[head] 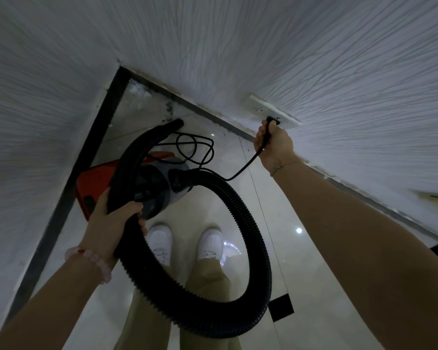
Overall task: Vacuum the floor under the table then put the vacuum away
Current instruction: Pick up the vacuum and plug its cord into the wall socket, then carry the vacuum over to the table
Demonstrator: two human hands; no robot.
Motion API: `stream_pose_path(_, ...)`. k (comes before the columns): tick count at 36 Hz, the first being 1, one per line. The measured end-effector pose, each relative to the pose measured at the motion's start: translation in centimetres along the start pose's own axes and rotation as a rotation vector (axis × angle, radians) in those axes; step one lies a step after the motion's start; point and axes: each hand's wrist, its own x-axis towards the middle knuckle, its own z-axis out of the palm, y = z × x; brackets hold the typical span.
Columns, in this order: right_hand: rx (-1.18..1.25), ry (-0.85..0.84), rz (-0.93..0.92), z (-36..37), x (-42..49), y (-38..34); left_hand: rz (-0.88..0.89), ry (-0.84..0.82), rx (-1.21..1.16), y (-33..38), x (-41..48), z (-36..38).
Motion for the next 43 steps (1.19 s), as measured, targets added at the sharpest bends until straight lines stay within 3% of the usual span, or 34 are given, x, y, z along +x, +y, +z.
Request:
stream_pose_path(24,-0.492,-0.058,-0.076,-2.1,-5.5,2.1,0.121,-0.002,-0.052,0.4,-3.2,-4.2)
stream_pose_path(36,-0.237,0.096,0.196,-9.9,-11.4,12.3,0.249,0.03,-0.077,3.8,-4.1,-8.1)
stream_pose_path(43,-0.05,-0.055,0.332,-8.6,-15.4,22.8,0.237,0.053,-0.132,5.6,-2.4,-7.1)
